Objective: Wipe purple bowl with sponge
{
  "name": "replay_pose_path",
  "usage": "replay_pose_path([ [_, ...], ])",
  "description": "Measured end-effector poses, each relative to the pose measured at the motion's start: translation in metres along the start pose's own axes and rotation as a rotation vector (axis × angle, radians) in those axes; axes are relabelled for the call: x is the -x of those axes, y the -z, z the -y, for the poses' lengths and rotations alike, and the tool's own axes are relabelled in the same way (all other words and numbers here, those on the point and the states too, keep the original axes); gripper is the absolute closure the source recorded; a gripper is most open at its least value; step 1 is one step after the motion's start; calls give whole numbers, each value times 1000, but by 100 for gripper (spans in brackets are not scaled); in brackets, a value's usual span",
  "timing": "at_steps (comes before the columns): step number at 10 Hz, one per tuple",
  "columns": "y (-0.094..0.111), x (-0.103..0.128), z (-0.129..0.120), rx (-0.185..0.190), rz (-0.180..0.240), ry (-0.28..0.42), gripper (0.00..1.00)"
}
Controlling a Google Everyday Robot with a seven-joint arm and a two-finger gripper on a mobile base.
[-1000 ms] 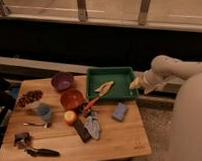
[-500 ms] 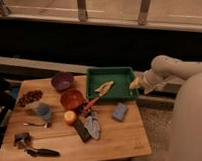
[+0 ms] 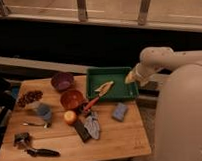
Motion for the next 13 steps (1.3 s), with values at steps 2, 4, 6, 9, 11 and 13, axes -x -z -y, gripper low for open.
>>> replay_pose_path([
  [2,4,-6,-10,-36,-10,29,38],
  [4,-4,-24,-6,-58,-40,42,38],
  [6,-29,-60,3,-78,-105,55,38],
  [9,-48,-91,1,-71,-187,91,38],
  [11,-48,-91,3,-71,-187,89,38],
  [13,-48,-90,0,-67,-194,99,38],
])
